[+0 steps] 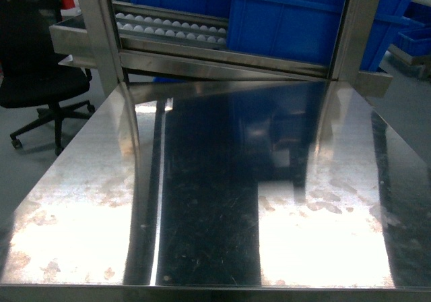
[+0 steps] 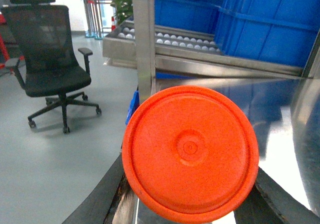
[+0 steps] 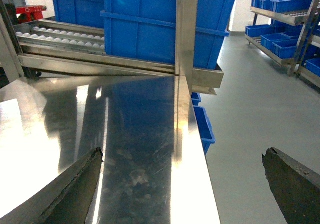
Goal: Pick capacitor and pack into box
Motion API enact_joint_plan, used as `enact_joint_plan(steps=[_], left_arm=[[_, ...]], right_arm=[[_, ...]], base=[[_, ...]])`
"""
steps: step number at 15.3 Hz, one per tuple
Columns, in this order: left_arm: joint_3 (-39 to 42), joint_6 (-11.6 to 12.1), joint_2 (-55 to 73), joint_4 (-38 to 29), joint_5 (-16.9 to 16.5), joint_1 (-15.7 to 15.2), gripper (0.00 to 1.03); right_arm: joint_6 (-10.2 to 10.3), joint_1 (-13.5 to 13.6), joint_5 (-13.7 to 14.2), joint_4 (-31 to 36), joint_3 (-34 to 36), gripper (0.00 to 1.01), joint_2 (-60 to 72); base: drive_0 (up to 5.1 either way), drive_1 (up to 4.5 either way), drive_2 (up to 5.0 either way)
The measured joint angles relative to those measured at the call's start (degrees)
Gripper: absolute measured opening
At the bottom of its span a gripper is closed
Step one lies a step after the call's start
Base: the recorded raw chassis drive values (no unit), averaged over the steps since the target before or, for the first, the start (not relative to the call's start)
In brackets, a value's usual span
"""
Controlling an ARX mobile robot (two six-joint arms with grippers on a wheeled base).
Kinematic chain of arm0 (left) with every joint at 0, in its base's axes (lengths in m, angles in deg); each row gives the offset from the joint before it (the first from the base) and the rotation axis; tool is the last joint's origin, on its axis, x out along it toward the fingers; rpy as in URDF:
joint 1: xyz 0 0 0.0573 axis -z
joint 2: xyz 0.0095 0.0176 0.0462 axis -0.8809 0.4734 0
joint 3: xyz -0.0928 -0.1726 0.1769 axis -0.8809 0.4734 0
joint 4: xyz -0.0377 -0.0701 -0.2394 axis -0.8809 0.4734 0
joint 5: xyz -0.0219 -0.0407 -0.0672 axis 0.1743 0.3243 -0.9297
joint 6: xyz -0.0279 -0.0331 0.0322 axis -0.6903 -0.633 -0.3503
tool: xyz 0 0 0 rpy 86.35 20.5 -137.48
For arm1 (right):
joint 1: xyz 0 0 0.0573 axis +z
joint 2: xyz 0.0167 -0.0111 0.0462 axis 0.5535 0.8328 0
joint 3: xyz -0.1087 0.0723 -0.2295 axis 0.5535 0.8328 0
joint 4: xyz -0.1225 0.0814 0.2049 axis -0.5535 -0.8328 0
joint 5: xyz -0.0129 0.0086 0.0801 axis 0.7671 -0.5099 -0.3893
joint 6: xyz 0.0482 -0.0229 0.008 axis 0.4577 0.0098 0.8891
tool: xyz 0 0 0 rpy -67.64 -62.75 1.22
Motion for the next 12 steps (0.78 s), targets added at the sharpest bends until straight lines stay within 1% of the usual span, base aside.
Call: enact_joint_plan(steps=[12], left_arm=[[0.0,0.0,0.0,-0.3,0.0,0.0,0.42]], right_arm=[[0.0,0.0,0.0,0.0,0.0,0.98,0.0]], base=[[0.0,0.00,0.0]])
